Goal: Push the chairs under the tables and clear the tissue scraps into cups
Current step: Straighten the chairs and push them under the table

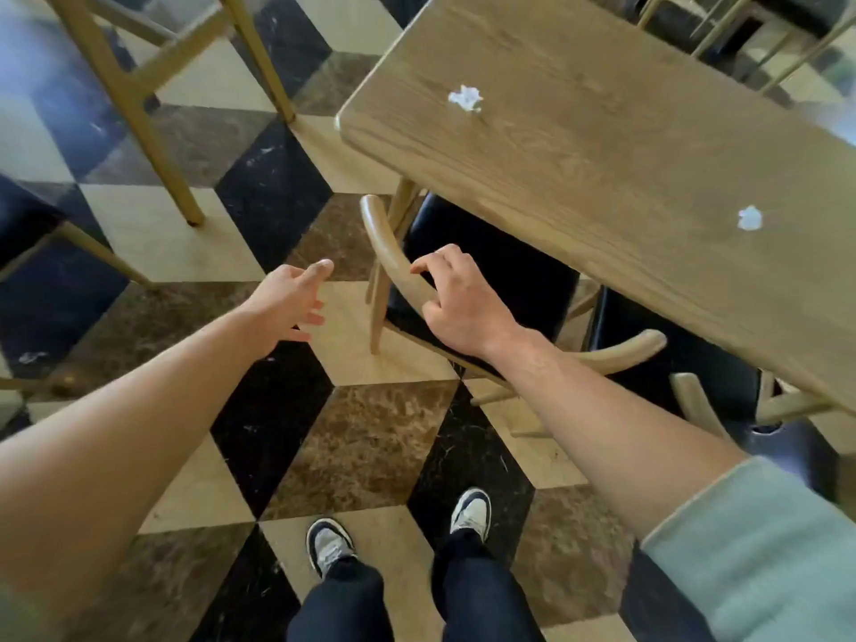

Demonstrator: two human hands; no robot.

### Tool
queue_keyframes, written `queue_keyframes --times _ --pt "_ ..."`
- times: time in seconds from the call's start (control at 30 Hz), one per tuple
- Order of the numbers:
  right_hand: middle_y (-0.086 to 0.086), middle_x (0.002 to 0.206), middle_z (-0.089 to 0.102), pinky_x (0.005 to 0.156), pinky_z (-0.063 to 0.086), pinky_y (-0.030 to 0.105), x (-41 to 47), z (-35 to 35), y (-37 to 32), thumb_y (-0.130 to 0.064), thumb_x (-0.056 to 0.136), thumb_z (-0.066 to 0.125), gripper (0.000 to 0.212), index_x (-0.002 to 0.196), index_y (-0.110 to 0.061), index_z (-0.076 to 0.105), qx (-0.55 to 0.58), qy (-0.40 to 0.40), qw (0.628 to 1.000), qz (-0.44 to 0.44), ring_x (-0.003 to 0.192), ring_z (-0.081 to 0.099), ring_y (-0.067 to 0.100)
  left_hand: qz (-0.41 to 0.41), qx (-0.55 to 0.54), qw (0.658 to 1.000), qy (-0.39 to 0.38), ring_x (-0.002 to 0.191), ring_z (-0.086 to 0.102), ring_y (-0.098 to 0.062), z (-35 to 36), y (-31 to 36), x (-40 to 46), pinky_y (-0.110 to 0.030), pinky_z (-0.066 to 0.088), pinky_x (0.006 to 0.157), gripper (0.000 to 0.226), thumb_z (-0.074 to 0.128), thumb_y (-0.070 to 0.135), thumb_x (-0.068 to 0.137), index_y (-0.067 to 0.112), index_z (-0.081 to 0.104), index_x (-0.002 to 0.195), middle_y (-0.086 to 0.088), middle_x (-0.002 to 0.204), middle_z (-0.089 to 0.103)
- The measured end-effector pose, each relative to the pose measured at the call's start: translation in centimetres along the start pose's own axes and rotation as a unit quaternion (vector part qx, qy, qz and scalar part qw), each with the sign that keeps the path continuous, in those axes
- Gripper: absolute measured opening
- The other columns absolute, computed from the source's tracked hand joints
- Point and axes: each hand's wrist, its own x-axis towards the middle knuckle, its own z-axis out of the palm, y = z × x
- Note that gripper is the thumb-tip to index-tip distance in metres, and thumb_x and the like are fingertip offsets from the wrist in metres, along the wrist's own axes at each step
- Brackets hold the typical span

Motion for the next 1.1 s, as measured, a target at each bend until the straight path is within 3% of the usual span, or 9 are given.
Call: queue_keyframes --times 0.17,0.53,0.67,0.77,0.9,0.97,1.1 --pt "0.007 0.128 0.056 0.108 0.045 0.038 6.8 4.5 -11.7 -0.006 0.090 0.058 0.041 0.130 -0.014 0.059 -0.007 -0.035 0.999 -0.034 0.122 0.050 0.022 0.003 -0.043 0.997 0.059 0.108 0.066 -0.035 -15.0 -2.8 -1.6 -0.058 0.052 0.098 0.055 0.055 0.052 0.099 0.017 0.047 0.140 -0.016 0.123 0.064" --pt "0.006 0.126 0.059 0.105 0.051 0.040 23.3 15.1 -39.1 -0.015 0.094 0.063 0.032 0.126 -0.016 0.061 0.016 -0.123 0.978 -0.170 0.119 0.057 0.022 -0.026 -0.113 0.970 0.213 0.104 0.065 -0.030 -45.0 -7.5 -1.3 -0.053 0.054 0.095 0.037 0.056 0.044 0.101 0.017 0.054 0.126 -0.011 0.115 0.065" --pt "0.005 0.125 0.060 0.102 0.051 0.044 30.9 19.9 -46.3 -0.016 0.092 0.062 0.033 0.125 -0.018 0.062 0.012 -0.154 0.972 -0.175 0.115 0.059 0.022 -0.036 -0.095 0.960 0.261 0.098 0.065 -0.027 -53.8 -7.7 2.6 -0.049 0.055 0.091 0.032 0.054 0.040 0.102 0.015 0.054 0.122 -0.007 0.103 0.064" --pt "0.008 0.127 0.059 0.104 0.047 0.039 38.8 24.3 -53.7 -0.014 0.093 0.062 0.033 0.126 -0.015 0.061 0.030 -0.189 0.961 -0.198 0.119 0.057 0.025 -0.052 -0.064 0.947 0.310 0.094 0.063 -0.024 -63.3 -6.8 7.1 -0.043 0.055 0.083 0.020 0.053 0.034 0.104 0.018 0.055 0.116 -0.004 0.097 0.062" --pt "0.006 0.126 0.058 0.101 0.046 0.032 47.0 28.2 -62.2 -0.017 0.095 0.062 0.033 0.128 -0.016 0.060 0.064 -0.214 0.956 -0.192 0.118 0.057 0.022 -0.041 0.015 0.932 0.360 0.088 0.066 -0.026 -74.8 -3.7 12.2 -0.038 0.055 0.069 0.030 0.055 0.034 0.100 0.015 0.061 0.122 -0.011 0.100 0.068" --pt "0.006 0.128 0.058 0.101 0.048 0.033 50.0 30.1 -66.4 -0.018 0.095 0.062 0.035 0.130 -0.016 0.060 0.064 -0.249 0.948 -0.185 0.118 0.058 0.021 -0.033 0.052 0.928 0.368 0.093 0.065 -0.026 -79.7 -2.0 13.7 -0.038 0.051 0.073 0.033 0.057 0.031 0.097 0.014 0.062 0.125 -0.008 0.107 0.068" --pt "0.006 0.126 0.063 0.096 0.051 0.033 54.8 33.9 -73.6 -0.021 0.096 0.064 0.036 0.131 -0.015 0.059 0.096 -0.279 0.941 -0.168 0.117 0.062 0.024 0.008 0.163 0.914 0.371 0.113 0.061 -0.033 -88.7 0.5 16.8 -0.044 0.050 0.097 0.043 0.063 0.024 0.094 0.009 0.056 0.134 -0.014 0.125 0.064"
